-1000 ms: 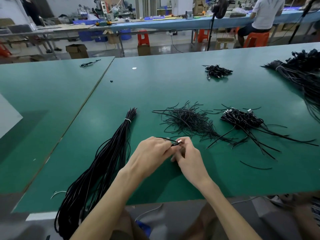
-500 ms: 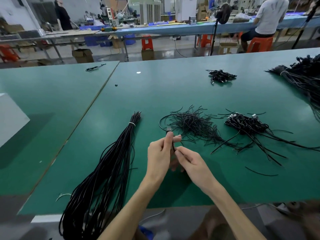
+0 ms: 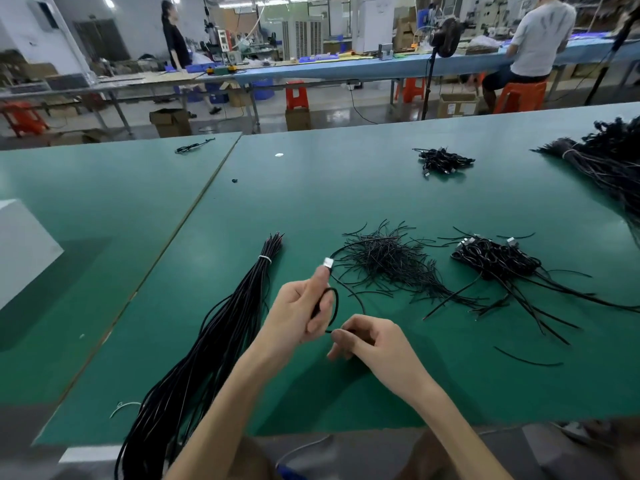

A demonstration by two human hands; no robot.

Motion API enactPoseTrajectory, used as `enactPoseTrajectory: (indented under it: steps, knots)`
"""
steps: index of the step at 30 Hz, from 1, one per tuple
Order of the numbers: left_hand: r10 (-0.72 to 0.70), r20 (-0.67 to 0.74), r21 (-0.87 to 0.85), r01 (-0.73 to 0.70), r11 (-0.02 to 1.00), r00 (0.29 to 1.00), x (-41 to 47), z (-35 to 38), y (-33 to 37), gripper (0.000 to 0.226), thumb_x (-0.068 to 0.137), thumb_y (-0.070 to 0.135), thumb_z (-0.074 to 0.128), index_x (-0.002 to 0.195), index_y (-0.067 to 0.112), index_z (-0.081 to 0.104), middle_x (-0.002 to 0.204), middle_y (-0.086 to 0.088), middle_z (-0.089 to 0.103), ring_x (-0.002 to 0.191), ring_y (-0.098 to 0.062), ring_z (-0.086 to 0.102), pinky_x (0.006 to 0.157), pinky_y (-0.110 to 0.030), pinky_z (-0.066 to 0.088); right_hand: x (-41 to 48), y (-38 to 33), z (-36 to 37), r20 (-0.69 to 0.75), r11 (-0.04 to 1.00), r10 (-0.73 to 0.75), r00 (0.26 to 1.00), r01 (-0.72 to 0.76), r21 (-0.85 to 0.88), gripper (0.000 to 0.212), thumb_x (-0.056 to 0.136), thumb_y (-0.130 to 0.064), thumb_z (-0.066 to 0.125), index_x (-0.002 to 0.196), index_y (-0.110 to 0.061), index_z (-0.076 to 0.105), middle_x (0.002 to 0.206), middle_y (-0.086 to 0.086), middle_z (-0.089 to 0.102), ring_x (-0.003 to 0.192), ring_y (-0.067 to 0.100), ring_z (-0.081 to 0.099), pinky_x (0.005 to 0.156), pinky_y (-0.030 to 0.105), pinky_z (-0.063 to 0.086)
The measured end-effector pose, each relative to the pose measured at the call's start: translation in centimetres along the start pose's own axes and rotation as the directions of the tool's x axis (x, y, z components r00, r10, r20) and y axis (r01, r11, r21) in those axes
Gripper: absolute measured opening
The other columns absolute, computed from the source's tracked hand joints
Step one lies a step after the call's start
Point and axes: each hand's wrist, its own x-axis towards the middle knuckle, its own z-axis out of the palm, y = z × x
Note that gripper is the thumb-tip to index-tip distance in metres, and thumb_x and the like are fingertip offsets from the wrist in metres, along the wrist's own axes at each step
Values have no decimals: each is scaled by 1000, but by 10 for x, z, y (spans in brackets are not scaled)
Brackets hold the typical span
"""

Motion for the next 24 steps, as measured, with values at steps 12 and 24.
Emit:
enactPoseTrajectory:
  steps: [12,24]
  knots:
    - [250,342,916,-381,127,906,-6,19,-22,31,101,46,58,81,23,61,75,1,66,71,-24,62,56,-34,39,1,8,-2,-121,991,5,993,-21,-130,37,92,2,52,90,-32,66,80,-6,73,74,13,66,68,36,54]
    - [441,257,956,-294,17,860,-16,12,-48,30,81,29,87,74,26,59,73,14,64,69,-8,62,61,-20,49,1,10,4,-239,991,1,971,-32,-127,29,101,-5,57,95,-33,64,75,-7,73,64,7,65,59,22,50]
